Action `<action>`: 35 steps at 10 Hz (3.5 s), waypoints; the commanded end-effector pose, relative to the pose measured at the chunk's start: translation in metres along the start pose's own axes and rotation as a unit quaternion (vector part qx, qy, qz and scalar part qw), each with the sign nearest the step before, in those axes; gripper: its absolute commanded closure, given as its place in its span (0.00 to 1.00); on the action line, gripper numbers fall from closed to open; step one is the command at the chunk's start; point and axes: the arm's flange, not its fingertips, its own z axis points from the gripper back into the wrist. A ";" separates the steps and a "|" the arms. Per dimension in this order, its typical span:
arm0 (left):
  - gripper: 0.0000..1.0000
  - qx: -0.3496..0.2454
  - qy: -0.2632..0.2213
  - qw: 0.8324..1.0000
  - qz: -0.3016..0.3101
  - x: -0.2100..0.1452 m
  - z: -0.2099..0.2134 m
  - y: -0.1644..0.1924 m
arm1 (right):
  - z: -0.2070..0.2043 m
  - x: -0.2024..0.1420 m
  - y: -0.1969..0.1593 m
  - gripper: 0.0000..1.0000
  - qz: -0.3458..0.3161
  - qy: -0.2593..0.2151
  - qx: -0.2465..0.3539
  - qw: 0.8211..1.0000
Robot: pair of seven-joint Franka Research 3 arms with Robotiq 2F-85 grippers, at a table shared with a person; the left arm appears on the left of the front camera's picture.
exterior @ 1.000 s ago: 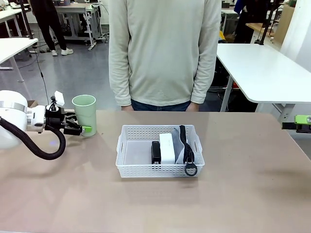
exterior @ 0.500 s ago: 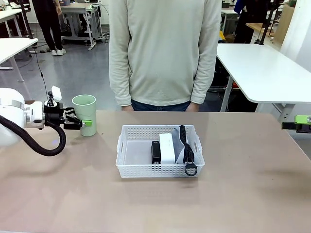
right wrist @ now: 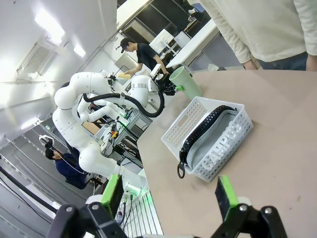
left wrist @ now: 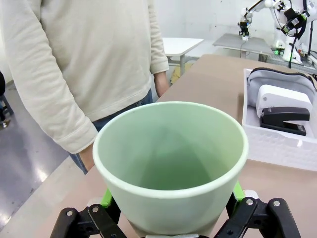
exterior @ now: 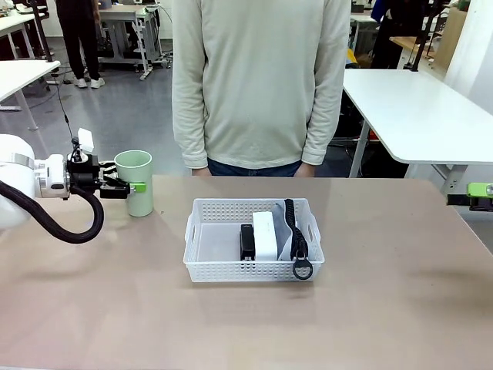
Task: Efficiently arrange items inside the basket to fit them all.
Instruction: Pick up the Reusable plastic cup and place it inside the Organizing basket.
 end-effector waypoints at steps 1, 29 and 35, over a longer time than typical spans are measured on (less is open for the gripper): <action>0.00 -0.005 -0.020 1.000 0.005 -0.001 0.004 -0.001 | 0.001 -0.002 0.004 0.00 -0.006 0.007 -0.005 1.000; 0.09 -0.013 0.227 0.897 0.380 0.219 -0.079 -0.212 | 0.001 -0.002 0.004 0.00 -0.006 0.007 -0.005 1.000; 0.09 0.022 0.293 0.837 0.462 0.230 -0.100 -0.210 | 0.001 -0.002 0.004 0.00 -0.006 0.007 -0.005 1.000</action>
